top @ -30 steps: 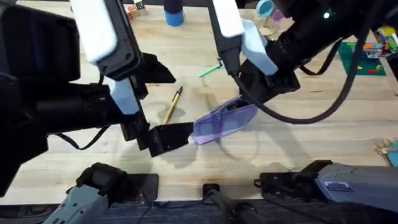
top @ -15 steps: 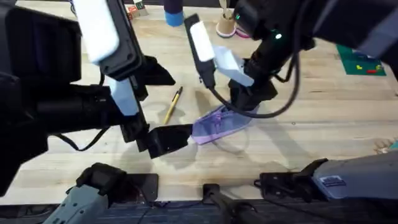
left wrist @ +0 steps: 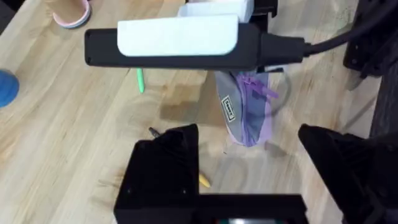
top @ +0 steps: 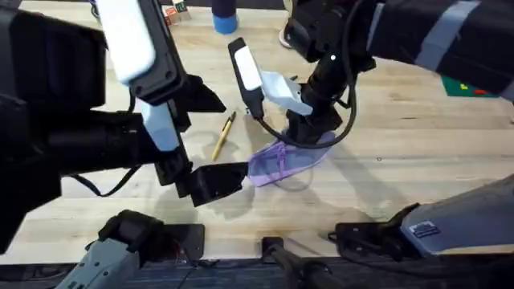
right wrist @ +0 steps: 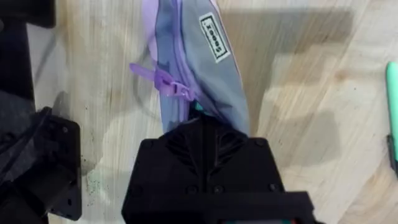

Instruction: Unzip the bag, pick up the pens from the table one at a time and place them inside, then zip the bag closed.

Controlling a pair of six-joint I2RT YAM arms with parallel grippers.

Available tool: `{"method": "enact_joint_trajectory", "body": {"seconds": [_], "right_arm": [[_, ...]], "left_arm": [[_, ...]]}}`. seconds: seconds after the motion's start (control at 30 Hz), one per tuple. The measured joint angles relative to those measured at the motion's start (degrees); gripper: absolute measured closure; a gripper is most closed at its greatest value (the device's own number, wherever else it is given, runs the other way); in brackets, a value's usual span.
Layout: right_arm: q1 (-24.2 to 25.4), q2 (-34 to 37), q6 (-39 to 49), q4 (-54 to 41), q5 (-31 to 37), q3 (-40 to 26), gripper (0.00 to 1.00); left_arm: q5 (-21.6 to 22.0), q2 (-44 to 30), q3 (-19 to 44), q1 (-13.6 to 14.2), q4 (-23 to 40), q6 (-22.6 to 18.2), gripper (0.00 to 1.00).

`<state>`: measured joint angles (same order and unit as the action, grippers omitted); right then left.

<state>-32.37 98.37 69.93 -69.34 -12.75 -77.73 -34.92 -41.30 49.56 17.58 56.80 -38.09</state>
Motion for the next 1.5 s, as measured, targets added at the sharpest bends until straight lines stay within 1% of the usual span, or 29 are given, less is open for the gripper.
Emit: {"method": "enact_joint_trajectory", "body": {"seconds": [0.03, 0.07, 0.1, 0.13, 0.2, 0.3, 0.33, 0.47, 0.87, 1.0, 1.13, 1.27, 1.5], "right_arm": [[-0.1, 0.0, 0.0, 0.0, 0.1, 0.0, 0.968], [-0.1, 0.0, 0.0, 0.0, 0.1, 0.0, 0.942], [-0.2, 0.0, 0.0, 0.0, 0.2, 0.0, 0.875], [-0.2, 0.0, 0.2, 0.1, 0.2, 0.0, 0.768], [-0.3, 0.0, 0.4, 0.2, 0.2, 0.0, 0.474], [-0.6, 0.0, 0.5, 0.3, 0.3, 0.4, 0.060], [-0.7, 0.1, 0.8, 0.4, 0.4, 0.5, 0.022], [-0.7, 0.1, 0.8, 0.5, 0.4, 0.6, 0.008], [-0.7, 0.1, 0.7, 0.5, 0.5, 0.6, 0.007], [-0.8, 0.1, -1.6, 0.8, 0.5, 0.6, 0.006], [-0.8, -0.8, -6.0, 1.6, 0.5, 0.7, 0.006], [-0.7, -5.7, -9.7, 2.4, 0.5, 1.0, 0.006], [-0.7, -19.9, -12.2, 2.1, 0.6, 1.0, 0.005]], "left_arm": [[0.0, 0.0, 0.0, 0.0, 0.0, 0.0, 0.007], [0.0, 0.0, 0.0, 0.0, 0.0, 0.0, 0.007], [0.0, 0.0, 0.0, 0.0, 0.0, 0.0, 0.007], [0.0, 0.0, 0.0, 0.0, 0.1, 0.0, 0.007], [0.5, 0.0, 0.0, 0.0, 0.6, 0.0, 0.007], [2.0, 0.0, 0.0, 0.0, 2.0, 0.0, 0.007], [2.4, 0.0, 0.0, 0.0, 2.2, 0.0, 0.007], [3.4, 0.0, 0.0, 0.0, 2.2, 0.0, 0.007], [3.9, 0.0, 0.0, 0.0, 2.4, 0.0, 0.007], [4.3, 0.0, 0.0, 0.0, 2.4, 0.0, 0.007], [4.5, 0.0, 0.0, 0.0, 2.4, 0.0, 0.007], [4.5, 0.0, 0.0, 0.0, 2.4, 0.0, 0.007], [4.6, 0.0, 0.0, 0.0, 2.4, 0.0, 0.007]]}}
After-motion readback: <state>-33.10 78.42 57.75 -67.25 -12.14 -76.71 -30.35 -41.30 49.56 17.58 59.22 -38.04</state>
